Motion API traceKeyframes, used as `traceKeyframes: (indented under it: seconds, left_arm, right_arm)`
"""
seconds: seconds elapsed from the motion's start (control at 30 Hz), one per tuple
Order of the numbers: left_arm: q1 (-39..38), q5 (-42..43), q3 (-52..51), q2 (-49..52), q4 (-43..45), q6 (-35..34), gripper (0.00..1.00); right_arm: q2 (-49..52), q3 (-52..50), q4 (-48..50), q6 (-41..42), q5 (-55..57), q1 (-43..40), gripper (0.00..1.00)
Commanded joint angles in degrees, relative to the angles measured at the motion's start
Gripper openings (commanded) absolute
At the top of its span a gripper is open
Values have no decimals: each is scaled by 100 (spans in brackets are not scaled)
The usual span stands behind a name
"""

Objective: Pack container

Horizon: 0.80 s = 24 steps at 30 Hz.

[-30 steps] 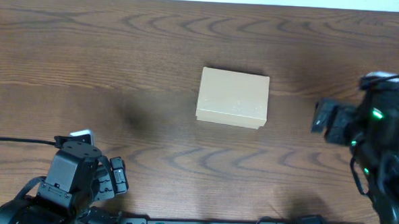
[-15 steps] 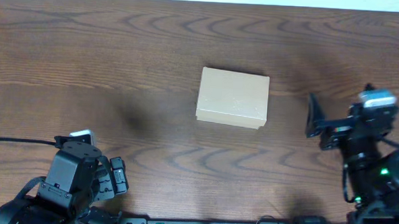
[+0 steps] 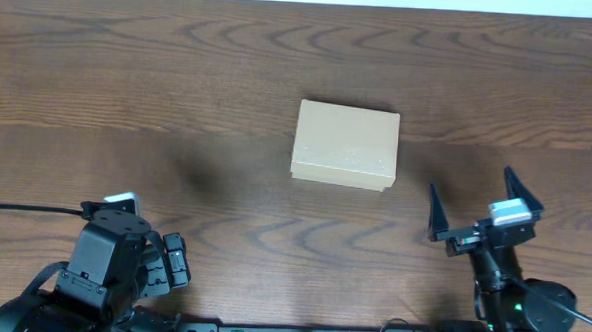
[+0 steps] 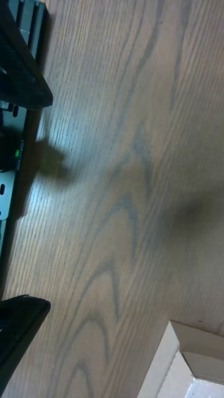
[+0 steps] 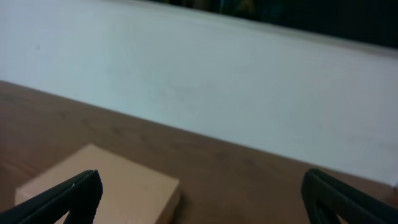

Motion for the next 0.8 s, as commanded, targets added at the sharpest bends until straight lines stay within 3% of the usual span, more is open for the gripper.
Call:
traceKeyframes:
  seconds: [0.0, 0.3, 0.57, 0.77]
  left_arm:
    - [9, -79, 0, -20, -7, -44, 95]
    - [9, -79, 0, -20, -7, -44, 95]
    - [9, -79, 0, -20, -7, -44, 95]
    - [9, -79, 0, -20, -7, -44, 95]
  right_arm:
    - [-267, -391, 153, -111, -44, -164, 99]
    - [-634, -1099, 1211, -535, -42, -223, 99]
    - [-649, -1429, 2896, -382, 225, -219, 99]
    - [-649, -1705, 3497, -382, 238, -219, 99]
